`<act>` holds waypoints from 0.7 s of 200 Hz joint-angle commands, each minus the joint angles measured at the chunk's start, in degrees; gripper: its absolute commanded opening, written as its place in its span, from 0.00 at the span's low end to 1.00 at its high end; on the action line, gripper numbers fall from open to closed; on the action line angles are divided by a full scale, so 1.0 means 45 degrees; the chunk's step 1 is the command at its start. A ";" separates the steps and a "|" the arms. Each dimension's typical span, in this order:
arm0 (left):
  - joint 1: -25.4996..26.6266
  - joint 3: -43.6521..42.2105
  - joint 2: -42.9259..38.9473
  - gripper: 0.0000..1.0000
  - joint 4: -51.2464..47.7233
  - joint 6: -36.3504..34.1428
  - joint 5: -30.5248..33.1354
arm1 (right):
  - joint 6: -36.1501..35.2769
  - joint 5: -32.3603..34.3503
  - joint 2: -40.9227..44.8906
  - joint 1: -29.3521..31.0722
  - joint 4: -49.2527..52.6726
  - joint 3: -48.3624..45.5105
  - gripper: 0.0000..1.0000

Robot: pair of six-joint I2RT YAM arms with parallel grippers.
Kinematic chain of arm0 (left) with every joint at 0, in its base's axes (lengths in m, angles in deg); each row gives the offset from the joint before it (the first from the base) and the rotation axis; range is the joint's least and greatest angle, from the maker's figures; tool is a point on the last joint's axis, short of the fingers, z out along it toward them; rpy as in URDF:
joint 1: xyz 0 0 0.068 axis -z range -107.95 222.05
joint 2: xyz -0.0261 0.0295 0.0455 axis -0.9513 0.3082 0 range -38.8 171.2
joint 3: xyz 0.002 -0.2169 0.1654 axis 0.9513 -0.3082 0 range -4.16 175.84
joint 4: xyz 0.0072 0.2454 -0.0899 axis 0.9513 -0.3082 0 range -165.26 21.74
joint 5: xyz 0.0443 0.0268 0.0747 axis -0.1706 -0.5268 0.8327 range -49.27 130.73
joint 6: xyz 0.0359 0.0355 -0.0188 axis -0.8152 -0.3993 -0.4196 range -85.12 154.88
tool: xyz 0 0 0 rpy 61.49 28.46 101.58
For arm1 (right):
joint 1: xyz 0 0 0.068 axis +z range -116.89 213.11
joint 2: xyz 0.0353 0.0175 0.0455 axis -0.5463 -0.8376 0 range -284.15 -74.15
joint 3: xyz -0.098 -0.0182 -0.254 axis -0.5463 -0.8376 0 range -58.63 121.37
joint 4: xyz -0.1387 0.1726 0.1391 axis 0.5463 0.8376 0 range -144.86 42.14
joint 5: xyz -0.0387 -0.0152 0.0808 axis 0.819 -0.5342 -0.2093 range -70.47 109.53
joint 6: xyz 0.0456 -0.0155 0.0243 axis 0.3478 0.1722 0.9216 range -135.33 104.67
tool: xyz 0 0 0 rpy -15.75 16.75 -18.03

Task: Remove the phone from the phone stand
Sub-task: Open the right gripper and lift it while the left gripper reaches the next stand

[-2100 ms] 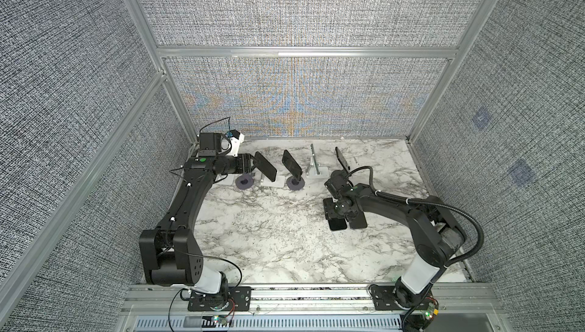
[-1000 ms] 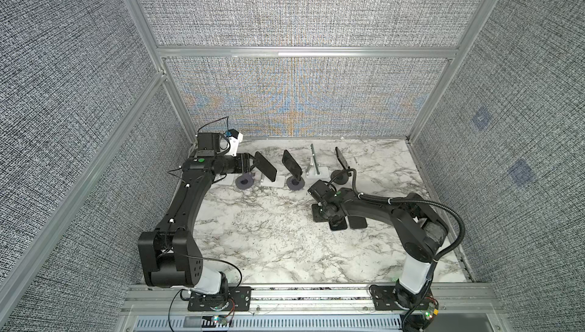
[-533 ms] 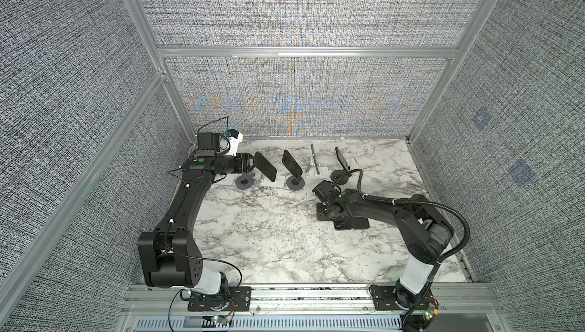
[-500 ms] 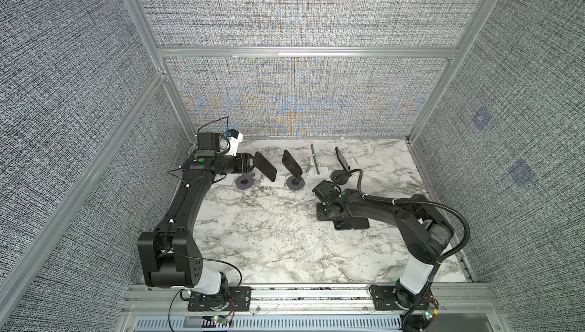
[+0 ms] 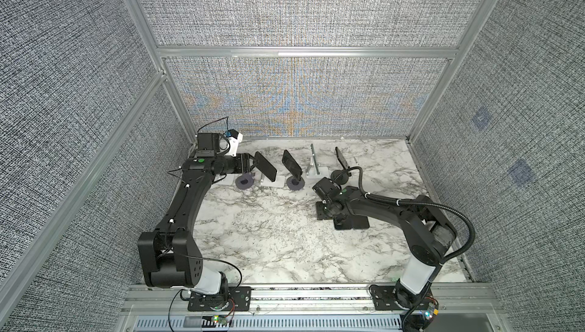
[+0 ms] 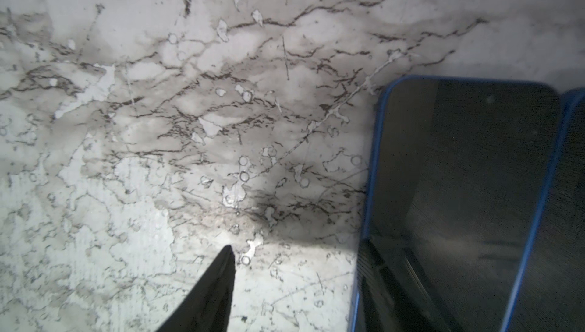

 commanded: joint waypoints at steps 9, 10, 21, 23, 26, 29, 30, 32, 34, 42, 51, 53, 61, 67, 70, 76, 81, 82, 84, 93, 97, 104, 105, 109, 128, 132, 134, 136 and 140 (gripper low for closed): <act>-0.0015 -0.0418 0.0004 0.62 0.1484 0.1056 -0.0724 | -0.0757 -0.0527 0.0853 -0.0104 0.0508 0.0297 0.60; -0.0015 -0.0437 0.0007 0.62 0.1516 0.1085 -0.0736 | -0.0780 -0.0527 0.0898 -0.0104 0.0538 0.0316 0.61; -0.0024 -0.0505 0.0185 0.63 0.1732 0.1235 -0.0760 | -0.1111 -0.0630 0.1337 -0.0120 0.1036 0.0571 0.65; -0.0017 -0.0498 0.0210 0.64 0.1731 0.1271 -0.0741 | -0.1163 -0.0641 0.1418 -0.0123 0.1104 0.0605 0.65; -0.0015 -0.0469 0.0265 0.64 0.1720 0.1292 -0.0710 | -0.1238 -0.0651 0.1535 -0.0124 0.1237 0.0668 0.66; -0.0030 -0.0426 0.0350 0.64 0.1670 0.1322 -0.0677 | -0.1311 -0.0655 0.1630 -0.0107 0.1349 0.0732 0.67; -0.0032 -0.0412 0.0365 0.65 0.1658 0.1345 -0.0664 | -0.1330 -0.0659 0.1677 -0.0106 0.1388 0.0759 0.67; -0.0024 -0.0377 0.0416 0.65 0.1634 0.1377 -0.0644 | -0.1384 -0.0624 0.1747 -0.0119 0.1519 0.0789 0.68; -0.0027 -0.0349 0.0458 0.65 0.1604 0.1399 -0.0634 | -0.1396 -0.0614 0.1795 -0.0122 0.1561 0.0807 0.68; -0.0016 -0.0221 0.0689 0.68 0.1549 0.1551 -0.0625 | -0.1564 -0.0566 0.2097 -0.0143 0.1916 0.0928 0.71; -0.0018 -0.0096 0.0908 0.71 0.1543 0.1791 -0.0568 | -0.1673 -0.0585 0.2346 -0.0195 0.2232 0.0995 0.73; -0.0025 -0.0073 0.0948 0.72 0.1547 0.1849 -0.0542 | -0.1699 -0.0595 0.2412 -0.0205 0.2302 0.1014 0.73; -0.0015 -0.0002 0.1104 0.74 0.1606 0.1984 -0.0371 | -0.1785 -0.0651 0.2656 -0.0265 0.2541 0.1033 0.75; -0.0030 0.0046 0.1185 0.76 0.1662 0.2070 -0.0221 | -0.1845 -0.0700 0.2854 -0.0295 0.2681 0.1007 0.75; -0.0019 0.0065 0.1224 0.77 0.1680 0.2090 -0.0145 | -0.1870 -0.0720 0.2945 -0.0331 0.2743 0.0986 0.75; -0.0021 0.0106 0.1286 0.78 0.1748 0.2161 -0.0021 | -0.1895 -0.0759 0.3119 -0.0375 0.2830 0.0917 0.76; -0.0015 0.0149 0.1343 0.79 0.1796 0.2199 0.0092 | -0.1925 -0.0807 0.3320 -0.0417 0.2874 0.0842 0.76; -0.0015 0.0149 0.1370 0.79 0.1799 0.2203 0.0111 | -0.1930 -0.0814 0.3343 -0.0427 0.2882 0.0824 0.76; -0.0015 0.0164 0.1385 0.79 0.1811 0.2221 0.0151 | -0.1934 -0.0843 0.3423 -0.0429 0.2899 0.0785 0.76; -0.0016 0.0246 0.1520 0.80 0.1868 0.2285 0.0346 | -0.1938 -0.0955 0.3705 -0.0527 0.2923 0.0607 0.77; -0.0021 0.0265 0.1585 0.81 0.1917 0.2304 0.0397 | -0.1936 -0.1017 0.3830 -0.0576 0.2927 0.0502 0.78; -0.0025 0.0319 0.1722 0.82 0.1958 0.2312 0.0503 | -0.1916 -0.1171 0.4016 -0.0710 0.2913 0.0310 0.80; -0.0020 0.0332 0.1735 0.82 0.1958 0.2318 0.0522 | -0.1906 -0.1191 0.4052 -0.0720 0.2922 0.0284 0.81; -0.0026 0.0371 0.1818 0.83 0.1974 0.2323 0.0591 | -0.1902 -0.1255 0.4150 -0.0786 0.2930 0.0185 0.83; 0.0002 0.0628 0.2352 0.89 0.1973 0.2378 0.0769 | -0.1877 -0.1425 0.4534 -0.0999 0.3018 -0.0246 0.88; 0.0000 0.0687 0.2476 0.90 0.1978 0.2400 0.0773 | -0.1877 -0.1440 0.4592 -0.1039 0.3010 -0.0346 0.88; 0.0003 0.0708 0.2526 0.90 0.1978 0.2426 0.0765 | -0.1877 -0.1444 0.4634 -0.1061 0.3009 -0.0396 0.88; 0.0004 0.0753 0.2592 0.90 0.1978 0.2453 0.0758 | -0.1877 -0.1445 0.4659 -0.1086 0.3009 -0.0433 0.88; 0.0024 0.0816 0.2696 0.91 0.1960 0.2494 0.0746 | -0.1867 -0.1445 0.4744 -0.1106 0.3012 -0.0531 0.89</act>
